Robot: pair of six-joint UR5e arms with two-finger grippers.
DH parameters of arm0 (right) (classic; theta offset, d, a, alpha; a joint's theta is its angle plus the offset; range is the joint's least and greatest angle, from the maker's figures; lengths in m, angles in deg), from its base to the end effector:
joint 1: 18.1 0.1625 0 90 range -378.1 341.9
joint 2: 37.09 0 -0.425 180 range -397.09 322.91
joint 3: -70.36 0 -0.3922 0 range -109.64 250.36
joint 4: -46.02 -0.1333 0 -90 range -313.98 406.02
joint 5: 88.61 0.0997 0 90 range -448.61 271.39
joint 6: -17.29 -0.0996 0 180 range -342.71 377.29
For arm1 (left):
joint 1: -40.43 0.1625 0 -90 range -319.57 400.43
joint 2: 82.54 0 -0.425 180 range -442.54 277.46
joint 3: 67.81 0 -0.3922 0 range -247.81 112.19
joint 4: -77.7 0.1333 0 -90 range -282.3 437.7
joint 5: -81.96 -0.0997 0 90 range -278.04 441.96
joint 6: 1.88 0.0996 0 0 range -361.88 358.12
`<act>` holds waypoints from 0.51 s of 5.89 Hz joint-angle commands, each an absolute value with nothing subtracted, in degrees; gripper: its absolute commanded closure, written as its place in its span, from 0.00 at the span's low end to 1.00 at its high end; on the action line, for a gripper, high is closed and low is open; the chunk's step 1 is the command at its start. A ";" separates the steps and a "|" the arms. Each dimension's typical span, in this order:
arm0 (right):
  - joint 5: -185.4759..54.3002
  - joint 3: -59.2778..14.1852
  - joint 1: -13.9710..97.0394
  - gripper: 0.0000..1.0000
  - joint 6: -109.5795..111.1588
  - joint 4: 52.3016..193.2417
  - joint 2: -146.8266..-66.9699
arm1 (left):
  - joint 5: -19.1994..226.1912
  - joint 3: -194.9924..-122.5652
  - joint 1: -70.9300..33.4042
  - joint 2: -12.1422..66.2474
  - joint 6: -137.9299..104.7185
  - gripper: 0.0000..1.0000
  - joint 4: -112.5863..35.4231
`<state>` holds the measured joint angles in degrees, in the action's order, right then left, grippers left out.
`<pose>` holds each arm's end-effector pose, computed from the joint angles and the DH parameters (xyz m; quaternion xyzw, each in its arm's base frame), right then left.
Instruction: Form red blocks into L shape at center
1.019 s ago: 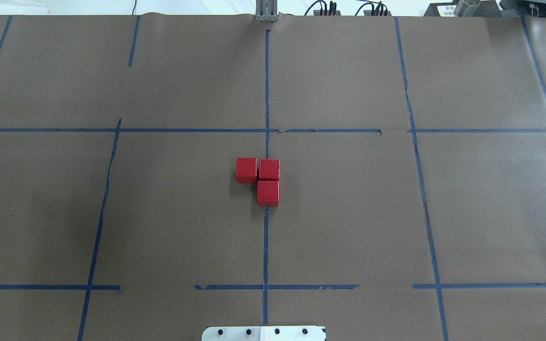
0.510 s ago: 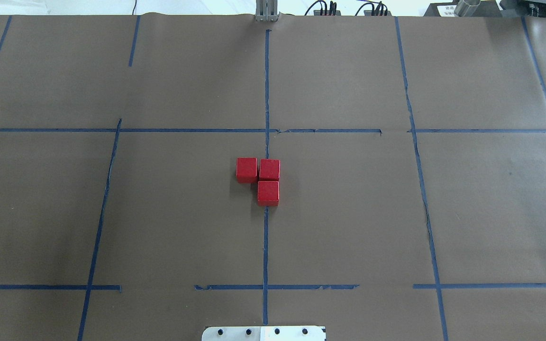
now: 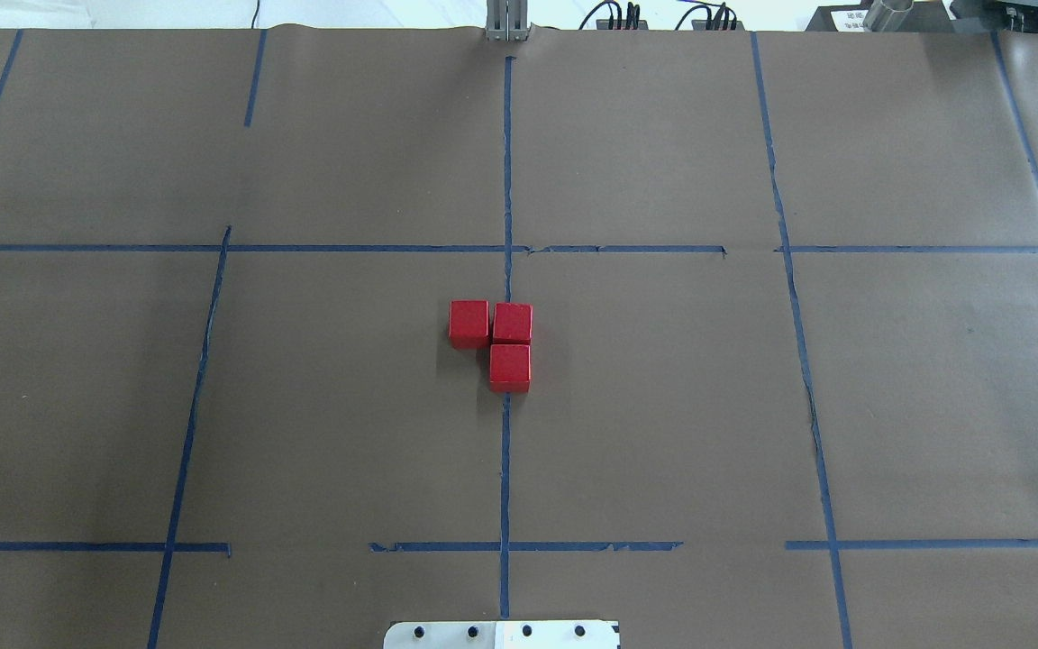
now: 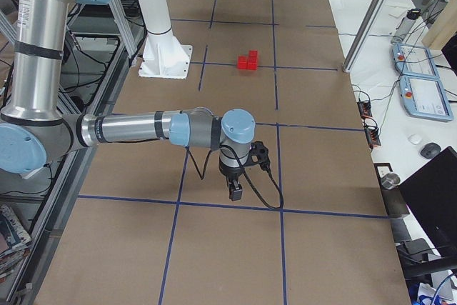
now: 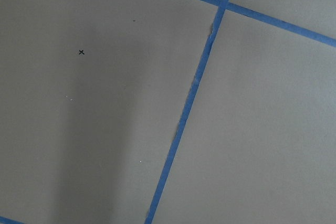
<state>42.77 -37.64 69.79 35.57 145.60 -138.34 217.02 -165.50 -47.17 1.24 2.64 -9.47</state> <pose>0.0526 -0.4047 0.6128 0.0268 -0.3529 -0.1569 0.9220 -0.0441 -0.4463 0.6476 -0.0039 0.3833 0.0512 0.9222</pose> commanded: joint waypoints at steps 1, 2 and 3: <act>43.05 -37.74 69.88 0.00 35.57 145.60 -138.34 | 217.49 -165.81 -47.02 1.13 2.87 0.00 -9.32; 43.05 -37.66 69.79 0.00 35.57 145.60 -138.25 | 217.58 -165.81 -47.11 0.87 2.87 0.00 -9.14; 43.05 -37.66 69.79 0.00 35.57 145.60 -138.17 | 217.58 -165.89 -47.11 0.87 2.87 0.00 -9.14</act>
